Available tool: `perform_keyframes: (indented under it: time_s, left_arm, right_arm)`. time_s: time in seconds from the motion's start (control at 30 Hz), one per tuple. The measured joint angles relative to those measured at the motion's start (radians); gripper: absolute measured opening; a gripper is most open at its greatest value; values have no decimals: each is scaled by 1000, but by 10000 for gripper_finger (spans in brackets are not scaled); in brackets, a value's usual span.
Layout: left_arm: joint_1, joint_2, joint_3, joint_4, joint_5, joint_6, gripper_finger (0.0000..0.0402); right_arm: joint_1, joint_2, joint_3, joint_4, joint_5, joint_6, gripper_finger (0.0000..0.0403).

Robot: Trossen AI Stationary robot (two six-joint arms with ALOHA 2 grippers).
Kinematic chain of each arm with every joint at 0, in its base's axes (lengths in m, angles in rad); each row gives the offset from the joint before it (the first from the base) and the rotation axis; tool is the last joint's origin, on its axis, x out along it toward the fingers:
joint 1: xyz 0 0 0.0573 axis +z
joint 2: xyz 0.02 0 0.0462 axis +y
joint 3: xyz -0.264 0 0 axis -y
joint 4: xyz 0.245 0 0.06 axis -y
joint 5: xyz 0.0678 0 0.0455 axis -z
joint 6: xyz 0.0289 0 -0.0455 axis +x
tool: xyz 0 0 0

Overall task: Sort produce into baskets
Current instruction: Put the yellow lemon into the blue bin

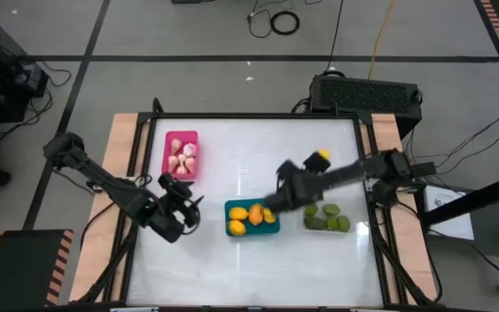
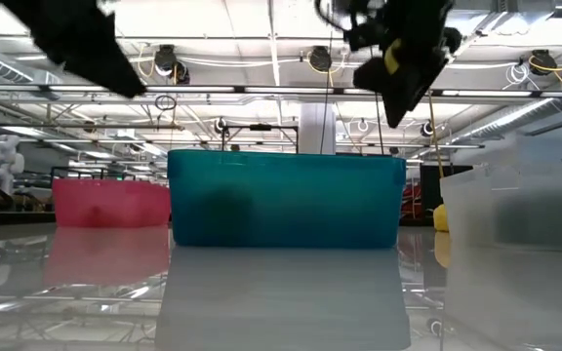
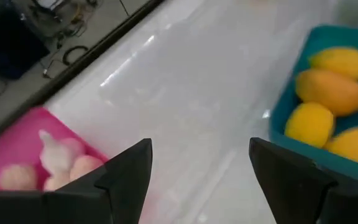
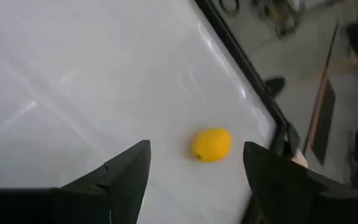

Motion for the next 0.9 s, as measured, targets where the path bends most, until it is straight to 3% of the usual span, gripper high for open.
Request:
perform_keyframes:
  time_s: [0.1, 0.2, 0.3, 0.4, 0.5, 0.73, 0.9]
  left_arm:
    - [-5, -87, -190, 191, -68, -62, 274]
    - [-5, -144, -386, 657, -174, -60, 274]
    - [-4, -124, -568, 1213, -166, 166, 274]
    - [9, -98, -689, 1519, -97, 345, 274]
    - [22, -100, -749, 1633, -53, 360, 274]
    - [53, -113, -760, 1650, 72, 481, 274]
    - [72, -114, -760, 1651, 118, 503, 274]
  right_arm:
    - [-121, -35, -36, 14, -35, -63, 250]
    - [-241, -70, -98, 74, -39, -121, 250]
    - [-360, -106, -178, 154, -65, -163, 250]
    - [-460, -131, -264, 230, -78, -183, 250]
    - [-534, -141, -339, 295, -158, -170, 250]
    - [-577, -139, -478, 561, -328, -222, 249]
    - [-576, -139, -504, 605, -342, -238, 249]
